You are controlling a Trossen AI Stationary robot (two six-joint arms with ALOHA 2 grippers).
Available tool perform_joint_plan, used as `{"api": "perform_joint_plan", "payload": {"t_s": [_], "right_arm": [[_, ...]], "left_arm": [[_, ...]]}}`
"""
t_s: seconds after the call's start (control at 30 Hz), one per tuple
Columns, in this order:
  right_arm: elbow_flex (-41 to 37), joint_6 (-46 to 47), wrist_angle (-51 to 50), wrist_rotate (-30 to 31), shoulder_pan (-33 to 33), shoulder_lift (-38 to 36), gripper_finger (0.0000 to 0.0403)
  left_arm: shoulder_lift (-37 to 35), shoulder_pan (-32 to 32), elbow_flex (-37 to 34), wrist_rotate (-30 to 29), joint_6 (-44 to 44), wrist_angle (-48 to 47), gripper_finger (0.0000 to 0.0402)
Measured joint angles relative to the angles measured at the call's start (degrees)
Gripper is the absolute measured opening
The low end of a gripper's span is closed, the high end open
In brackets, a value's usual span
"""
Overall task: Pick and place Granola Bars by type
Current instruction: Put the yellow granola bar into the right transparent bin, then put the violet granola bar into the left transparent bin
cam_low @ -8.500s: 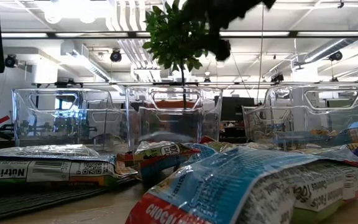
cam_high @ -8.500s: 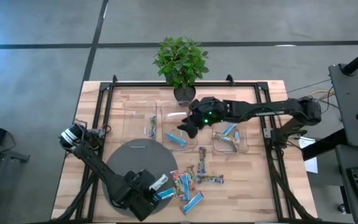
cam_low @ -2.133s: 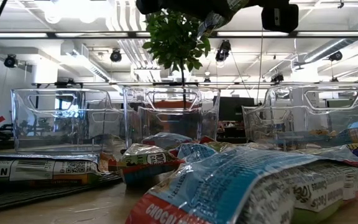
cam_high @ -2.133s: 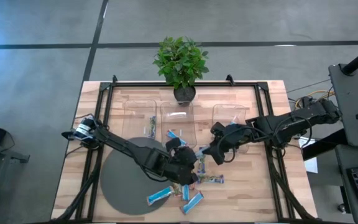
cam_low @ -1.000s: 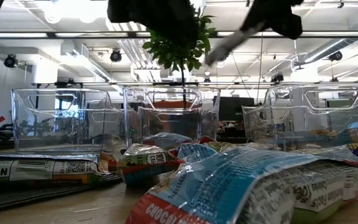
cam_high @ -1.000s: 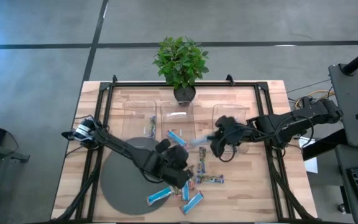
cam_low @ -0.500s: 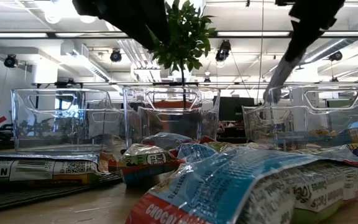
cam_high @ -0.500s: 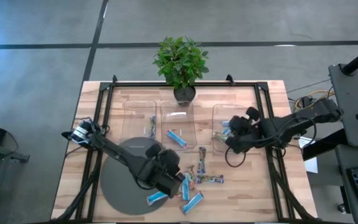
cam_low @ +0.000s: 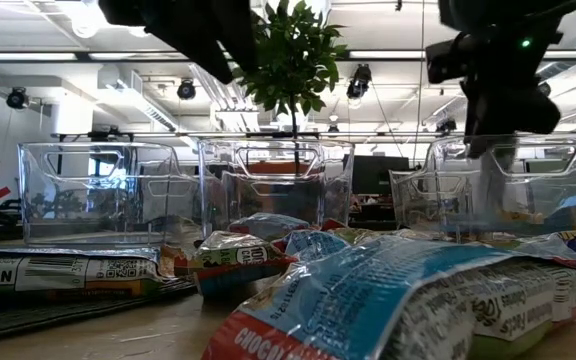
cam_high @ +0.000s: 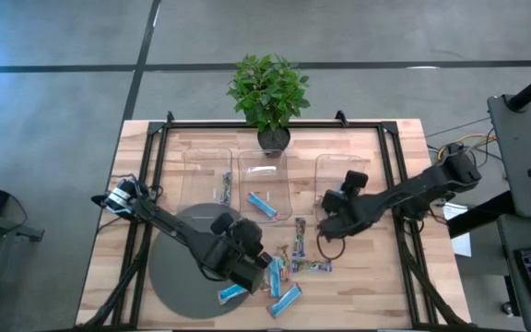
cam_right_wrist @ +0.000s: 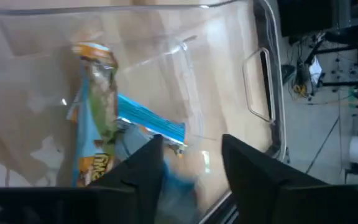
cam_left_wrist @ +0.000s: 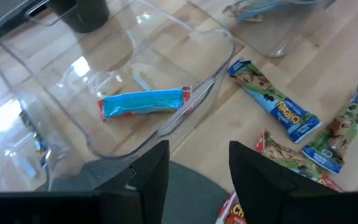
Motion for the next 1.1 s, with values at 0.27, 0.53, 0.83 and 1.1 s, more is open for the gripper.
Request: {"api": "perform_joint_plan", "payload": {"t_s": [0.27, 0.53, 0.83, 1.1], "right_arm": [[0.79, 5.78, 3.52, -0.87, 6.37, -8.48, 0.0223], [0.7, 23.55, -0.22, -0.1, 6.31, -24.03, 0.0222], [-0.41, 33.48, 0.04, -13.96, 4.1, -33.35, 0.0221], [-4.38, 31.13, 3.75, -23.59, 5.56, -29.47, 0.0221]], "left_arm": [[0.0, -2.27, 0.02, 0.02, -7.55, -3.28, 0.0149], [0.0, -2.9, 0.04, 1.74, -11.98, -3.91, 0.0149], [-0.17, -2.9, -1.57, 12.39, -15.29, -3.71, 0.0149], [-0.17, -3.03, -7.28, 22.69, -19.9, 1.74, 0.0149]]}}
